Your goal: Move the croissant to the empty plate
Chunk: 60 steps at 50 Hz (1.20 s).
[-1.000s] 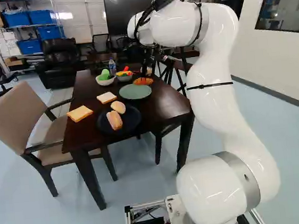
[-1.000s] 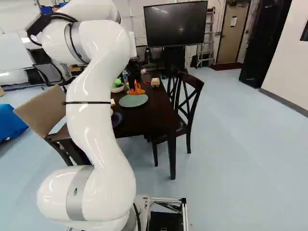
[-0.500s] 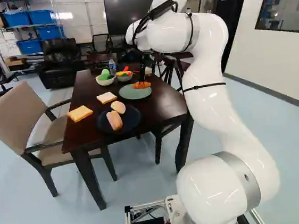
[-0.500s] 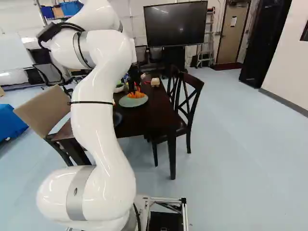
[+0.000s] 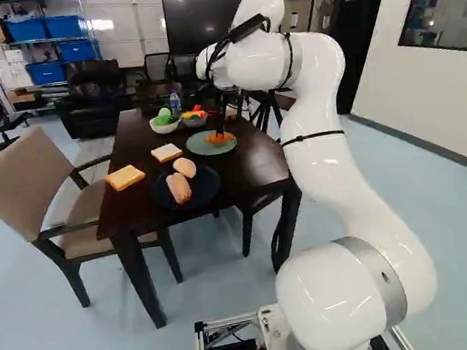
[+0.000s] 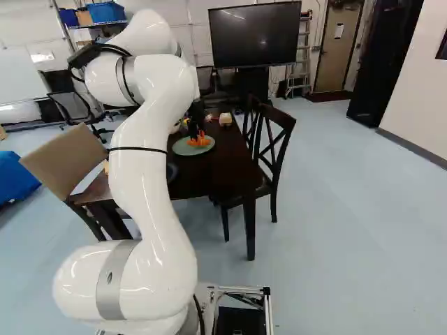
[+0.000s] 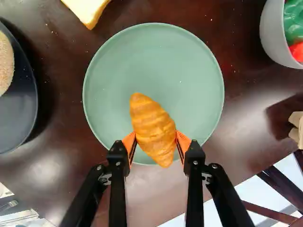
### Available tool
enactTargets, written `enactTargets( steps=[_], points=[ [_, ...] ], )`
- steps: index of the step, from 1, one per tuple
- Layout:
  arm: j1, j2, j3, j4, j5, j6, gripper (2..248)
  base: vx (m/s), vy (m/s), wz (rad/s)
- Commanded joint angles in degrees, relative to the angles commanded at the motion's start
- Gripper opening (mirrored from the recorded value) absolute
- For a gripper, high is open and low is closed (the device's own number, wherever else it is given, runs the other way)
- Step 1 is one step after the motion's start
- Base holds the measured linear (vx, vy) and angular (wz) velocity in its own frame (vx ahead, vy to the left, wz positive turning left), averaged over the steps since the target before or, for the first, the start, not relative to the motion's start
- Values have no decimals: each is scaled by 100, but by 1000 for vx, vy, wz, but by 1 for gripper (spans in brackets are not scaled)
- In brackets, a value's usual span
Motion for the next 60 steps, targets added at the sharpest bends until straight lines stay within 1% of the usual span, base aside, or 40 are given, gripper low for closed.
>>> enactTargets(
  steps=[17, 18, 23, 24, 28, 29, 33, 34, 50, 60],
  points=[
    [0, 0, 0, 0, 0, 0, 131, 0, 0, 0],
    [0, 0, 0, 0, 0, 0, 150, 0, 0, 0],
    [0, 0, 0, 0, 0, 0, 150, 0, 0, 0],
    [0, 0, 0, 0, 0, 0, 181, 0, 0, 0],
    [0, 0, 0, 0, 0, 0, 181, 0, 0, 0],
    [0, 0, 0, 0, 0, 0, 214, 0, 0, 0],
    [0, 0, 0, 0, 0, 0, 214, 0, 0, 0],
    [0, 0, 0, 0, 0, 0, 246, 0, 0, 0],
    [0, 3, 1, 0, 0, 0, 247, 0, 0, 0],
    [1, 114, 43, 0, 0, 0, 247, 0, 0, 0]
  ],
)
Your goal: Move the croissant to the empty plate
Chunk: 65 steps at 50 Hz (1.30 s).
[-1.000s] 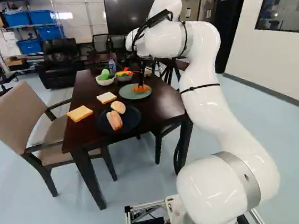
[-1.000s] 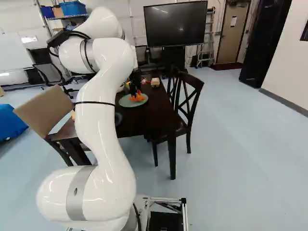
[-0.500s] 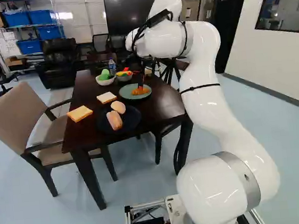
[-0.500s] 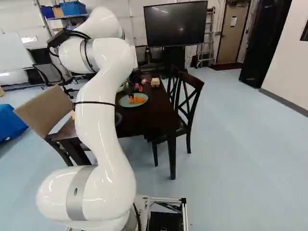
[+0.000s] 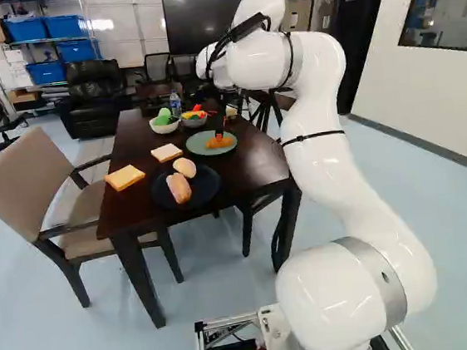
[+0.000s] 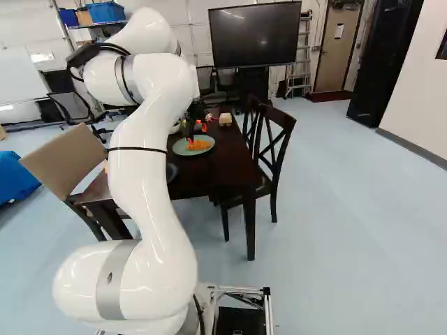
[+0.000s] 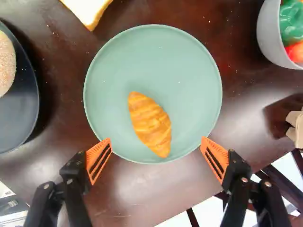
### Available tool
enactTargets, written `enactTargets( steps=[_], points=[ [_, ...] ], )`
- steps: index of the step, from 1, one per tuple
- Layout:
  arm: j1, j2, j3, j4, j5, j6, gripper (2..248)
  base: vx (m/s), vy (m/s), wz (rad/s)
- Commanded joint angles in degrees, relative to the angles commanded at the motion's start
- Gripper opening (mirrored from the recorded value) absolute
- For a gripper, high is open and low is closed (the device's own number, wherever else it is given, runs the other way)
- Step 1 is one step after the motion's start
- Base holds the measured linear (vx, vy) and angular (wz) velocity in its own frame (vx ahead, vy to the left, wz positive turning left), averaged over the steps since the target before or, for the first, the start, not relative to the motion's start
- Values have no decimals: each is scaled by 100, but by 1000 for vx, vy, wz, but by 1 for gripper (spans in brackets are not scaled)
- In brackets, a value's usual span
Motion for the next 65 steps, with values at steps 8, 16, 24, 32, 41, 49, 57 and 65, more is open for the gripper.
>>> enactTargets(
  steps=[8, 16, 24, 32, 41, 49, 57, 65],
  points=[
    [1, 125, 53, 0, -6, 0, 247, 0, 0, 0],
    [1, 234, 77, 0, -91, 0, 247, 0, 0, 0],
    [1, 343, 98, 0, -243, 0, 247, 0, 0, 0],
    [1, 451, 116, 0, -395, 0, 247, 0, 0, 0],
    [1, 572, 132, 0, -580, 0, 247, 0, 0, 0],
    [1, 679, 144, 0, -792, 0, 247, 0, 0, 0],
    [1, 785, 152, 0, -1018, 0, 247, 0, 0, 0],
    [1, 891, 158, 0, -1148, 0, 247, 0, 0, 0]
  ],
)
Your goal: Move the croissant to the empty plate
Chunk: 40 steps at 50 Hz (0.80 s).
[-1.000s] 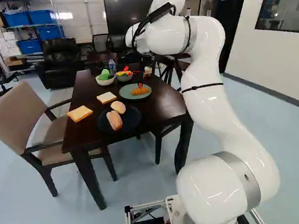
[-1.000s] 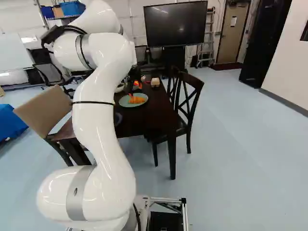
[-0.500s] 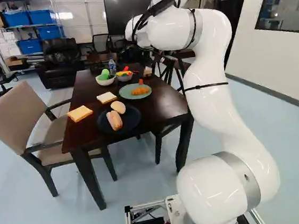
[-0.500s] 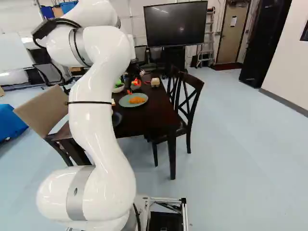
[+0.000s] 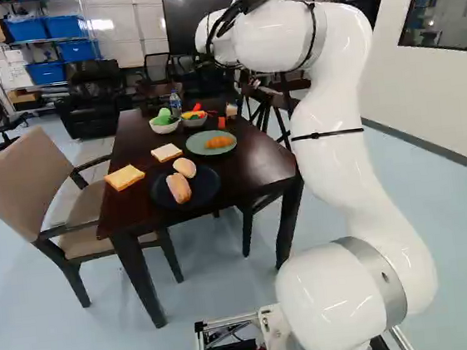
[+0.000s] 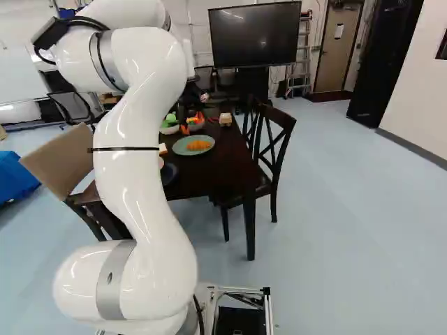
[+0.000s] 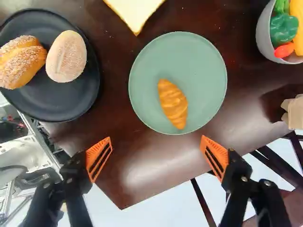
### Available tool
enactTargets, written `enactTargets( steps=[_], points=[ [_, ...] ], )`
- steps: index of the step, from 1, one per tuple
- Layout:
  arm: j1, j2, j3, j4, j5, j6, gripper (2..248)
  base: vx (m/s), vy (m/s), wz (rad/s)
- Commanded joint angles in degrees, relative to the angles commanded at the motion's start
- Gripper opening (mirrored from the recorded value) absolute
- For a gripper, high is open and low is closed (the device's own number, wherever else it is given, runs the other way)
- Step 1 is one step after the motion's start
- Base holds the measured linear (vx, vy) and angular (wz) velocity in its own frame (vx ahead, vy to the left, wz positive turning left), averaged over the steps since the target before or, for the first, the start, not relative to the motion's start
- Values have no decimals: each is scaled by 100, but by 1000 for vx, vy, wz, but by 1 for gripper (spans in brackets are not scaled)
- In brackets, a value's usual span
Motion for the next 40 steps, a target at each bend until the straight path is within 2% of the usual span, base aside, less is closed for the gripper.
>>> enactTargets(
  steps=[21, 40],
  points=[
    [-2, 30, 33, -1, 37, 23, 247, 0, 0, 0],
    [-15, 141, 250, -8, 284, 177, 247, 0, 0, 0]
  ],
)
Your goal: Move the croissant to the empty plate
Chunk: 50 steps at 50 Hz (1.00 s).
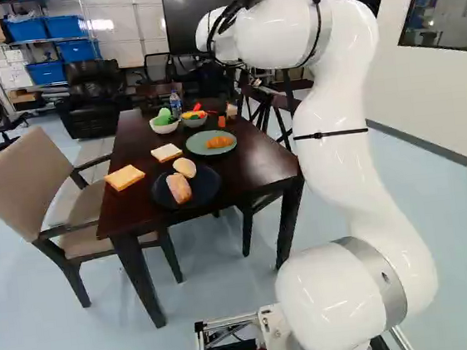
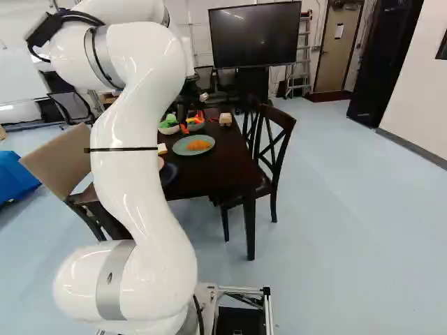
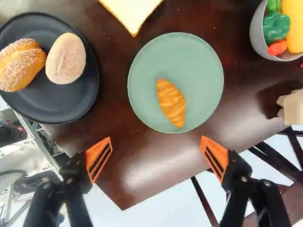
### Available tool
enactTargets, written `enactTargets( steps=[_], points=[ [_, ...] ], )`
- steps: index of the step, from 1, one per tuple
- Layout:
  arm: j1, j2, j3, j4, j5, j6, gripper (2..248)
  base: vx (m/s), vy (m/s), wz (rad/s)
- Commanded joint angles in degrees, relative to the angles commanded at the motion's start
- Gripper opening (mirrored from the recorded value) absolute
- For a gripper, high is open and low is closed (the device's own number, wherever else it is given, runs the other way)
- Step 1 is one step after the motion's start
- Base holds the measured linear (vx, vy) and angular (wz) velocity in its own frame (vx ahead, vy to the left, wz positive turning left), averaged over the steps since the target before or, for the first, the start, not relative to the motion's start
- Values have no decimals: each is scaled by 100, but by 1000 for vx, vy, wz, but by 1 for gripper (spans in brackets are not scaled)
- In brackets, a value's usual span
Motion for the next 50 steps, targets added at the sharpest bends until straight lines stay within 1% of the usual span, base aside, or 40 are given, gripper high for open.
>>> enactTargets(
  steps=[13, 25, 38, 50],
  points=[
    [-16, 136, 265, -8, 302, 188, 247, 0, 0, 0],
    [-36, 308, 600, -19, 684, 425, 247, 0, 0, 0],
    [-63, 538, 1049, -33, 1195, 743, 247, 0, 0, 0],
    [-93, 794, 1548, -48, 1764, 1096, 247, 0, 0, 0]
  ],
)
